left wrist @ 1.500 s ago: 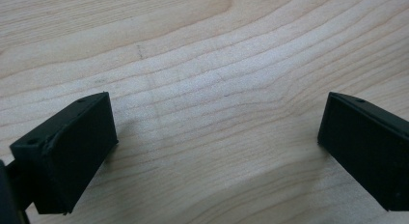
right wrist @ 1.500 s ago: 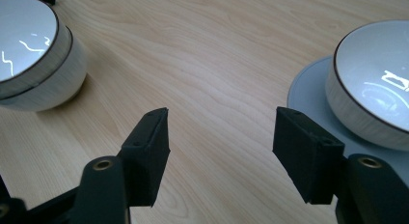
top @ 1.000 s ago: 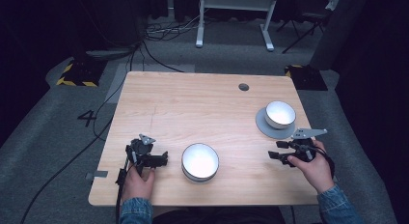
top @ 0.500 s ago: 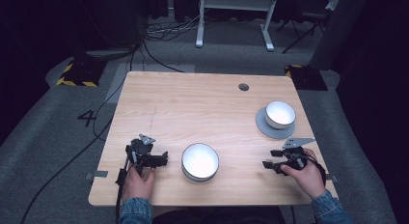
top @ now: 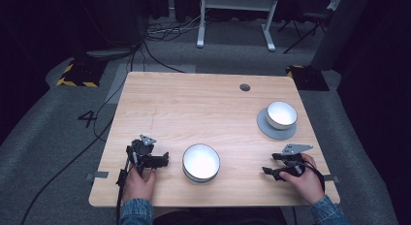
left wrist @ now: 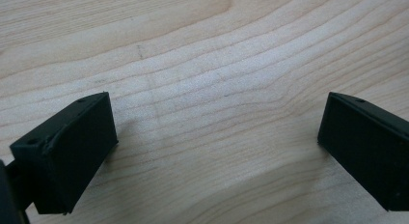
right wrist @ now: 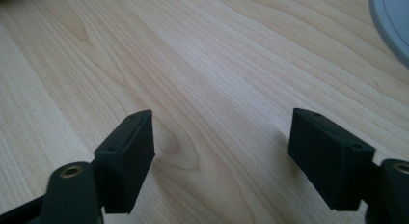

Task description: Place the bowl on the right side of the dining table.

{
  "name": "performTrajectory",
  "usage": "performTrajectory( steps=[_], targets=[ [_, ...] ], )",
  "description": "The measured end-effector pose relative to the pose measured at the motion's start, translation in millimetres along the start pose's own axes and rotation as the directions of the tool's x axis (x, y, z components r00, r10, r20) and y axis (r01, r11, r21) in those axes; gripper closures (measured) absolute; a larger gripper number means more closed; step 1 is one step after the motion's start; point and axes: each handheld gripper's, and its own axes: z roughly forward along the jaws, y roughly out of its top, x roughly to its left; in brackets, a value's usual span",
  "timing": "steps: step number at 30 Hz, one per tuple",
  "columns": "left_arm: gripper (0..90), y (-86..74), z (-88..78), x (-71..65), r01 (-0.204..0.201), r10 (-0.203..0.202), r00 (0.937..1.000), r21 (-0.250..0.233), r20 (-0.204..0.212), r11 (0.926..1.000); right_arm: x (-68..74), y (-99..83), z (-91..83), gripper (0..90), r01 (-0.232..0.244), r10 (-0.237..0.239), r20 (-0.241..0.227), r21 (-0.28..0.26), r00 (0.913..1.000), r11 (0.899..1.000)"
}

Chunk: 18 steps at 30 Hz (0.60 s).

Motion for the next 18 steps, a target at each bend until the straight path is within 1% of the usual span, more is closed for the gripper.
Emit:
performTrajectory(
  steps=[2, 3, 4, 6, 18],
  targets=[
    [0.2, 0.0, 0.0, 0.0, 0.0, 0.0, 1.0, 0.0, 0.0, 1.0, 3.2, -3.2, 3.4, 17.3, 0.01, -0.01, 0.021, -0.034, 0.9997, 0.999],
    [0.2, 0.0, 0.0, 0.0, 0.0, 0.0, 1.0, 0.0, 0.0, 1.0, 4.6, -5.4, 5.9, 14.5, 0.027, -0.025, 0.035, -0.053, 0.9991, 0.998],
    [0.2, 0.0, 0.0, 0.0, 0.0, 0.0, 1.0, 0.0, 0.0, 1.0, 6.8, -5.2, 7.4, 13.5, 0.038, -0.036, 0.045, -0.053, 0.9983, 0.998],
    [0.2, 0.0, 0.0, 0.0, 0.0, 0.0, 1.0, 0.0, 0.0, 1.0, 8.2, -4.9, 7.7, 13.1, 0.034, -0.032, 0.052, -0.051, 0.9982, 0.998],
    [0.2, -0.1, 0.0, 0.0, 0.0, 0.0, 1.0, 0.0, -0.001, 1.0, 8.2, -5.4, 7.8, 14.2, 0.037, -0.035, 0.046, -0.057, 0.9983, 0.998]
  ],
)
